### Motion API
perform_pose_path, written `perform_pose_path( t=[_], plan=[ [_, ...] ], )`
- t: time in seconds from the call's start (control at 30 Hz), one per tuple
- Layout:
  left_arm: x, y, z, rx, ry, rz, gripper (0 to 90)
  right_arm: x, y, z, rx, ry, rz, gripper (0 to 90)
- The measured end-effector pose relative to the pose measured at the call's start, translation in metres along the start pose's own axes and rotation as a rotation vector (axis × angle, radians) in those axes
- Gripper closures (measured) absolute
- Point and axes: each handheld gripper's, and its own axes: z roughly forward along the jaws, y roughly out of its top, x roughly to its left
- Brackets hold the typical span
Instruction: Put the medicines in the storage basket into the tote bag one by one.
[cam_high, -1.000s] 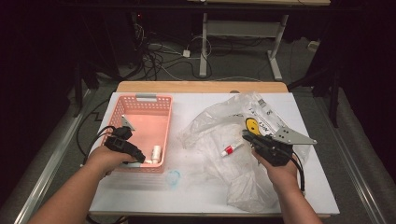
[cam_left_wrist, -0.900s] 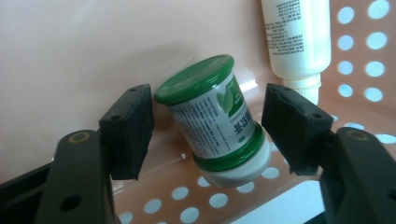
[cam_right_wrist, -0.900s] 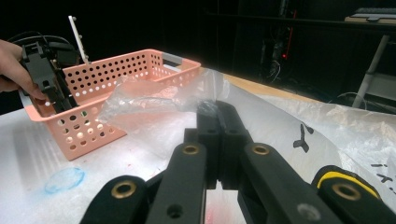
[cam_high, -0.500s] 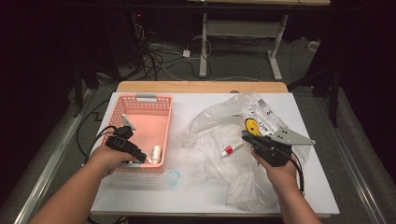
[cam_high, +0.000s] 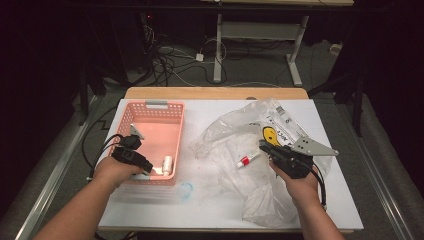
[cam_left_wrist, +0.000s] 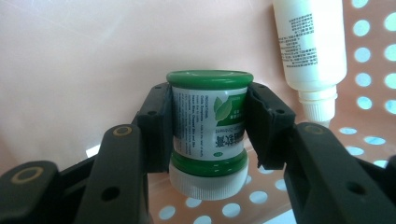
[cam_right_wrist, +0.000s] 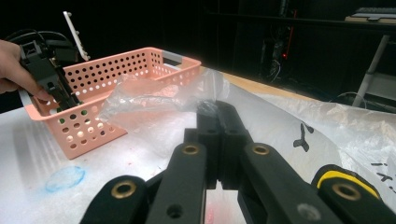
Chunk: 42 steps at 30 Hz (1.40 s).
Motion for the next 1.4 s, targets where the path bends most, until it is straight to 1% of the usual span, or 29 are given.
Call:
perform_pose_path(
  t=[0.13,0.23,0.27,0.33,0.4,0.43,0.53,0.57,0.7,0.77,0.9,0.97,1.0,1.07,1.2,1.23,1.3,1.4],
  plan=[
    [0.000,-0.004,-0.002,-0.043,-0.002,-0.002,53.8,0.000,-0.001,0.000,0.003,0.000,0.003,90.0],
    [0.000,-0.009,-0.006,-0.120,-0.031,-0.004,53.8,0.000,0.000,0.000,-0.001,-0.002,0.002,90.0],
    [0.000,-0.011,-0.007,-0.144,-0.035,-0.004,53.8,0.000,0.000,-0.001,-0.003,-0.004,0.007,90.0],
    [0.000,-0.015,-0.009,-0.195,-0.039,0.000,53.8,-0.001,0.001,-0.002,-0.006,-0.004,-0.001,90.0],
    [-0.002,-0.019,-0.011,-0.236,-0.029,0.022,53.8,-0.001,0.000,-0.002,-0.005,-0.005,-0.002,90.0],
    [-0.004,-0.021,-0.011,-0.262,-0.019,0.039,53.8,-0.001,0.000,-0.001,-0.007,-0.006,0.003,90.0],
    [-0.008,-0.026,-0.012,-0.315,0.015,0.071,54.0,0.000,0.000,-0.001,0.000,-0.005,0.005,90.0],
    [-0.010,-0.028,-0.012,-0.328,0.026,0.083,54.0,0.000,0.000,-0.001,-0.001,-0.005,0.007,90.0],
    [-0.015,-0.032,-0.012,-0.380,0.041,0.120,53.9,0.000,-0.001,0.000,0.000,-0.004,0.003,90.0],
    [-0.017,-0.034,-0.012,-0.399,0.068,0.142,53.9,0.000,-0.001,0.000,0.000,-0.006,0.000,90.0],
    [-0.018,-0.039,-0.012,-0.431,0.064,0.155,53.9,0.000,-0.001,0.000,0.005,-0.009,0.002,90.0],
    [-0.020,-0.040,-0.012,-0.449,0.075,0.174,53.9,0.000,-0.001,0.001,0.004,-0.009,0.003,90.0],
    [-0.020,-0.041,-0.012,-0.459,0.071,0.174,53.9,0.000,-0.001,0.001,0.004,-0.007,0.003,90.0],
    [-0.021,-0.042,-0.012,-0.478,0.080,0.185,53.9,0.000,-0.002,0.001,0.005,-0.008,0.003,90.0],
    [-0.020,-0.045,-0.016,-0.545,0.059,0.180,53.9,-0.001,-0.002,0.001,0.005,-0.009,-0.001,90.0],
    [-0.021,-0.046,-0.017,-0.558,0.068,0.187,53.9,-0.001,-0.002,0.001,0.005,-0.010,0.000,90.0],
    [-0.022,-0.047,-0.019,-0.580,0.068,0.198,53.9,-0.001,-0.002,0.001,0.004,-0.011,-0.002,90.0],
    [-0.026,-0.048,-0.018,-0.596,0.084,0.218,53.9,0.000,-0.003,0.001,0.011,-0.015,0.002,90.0]
  ],
)
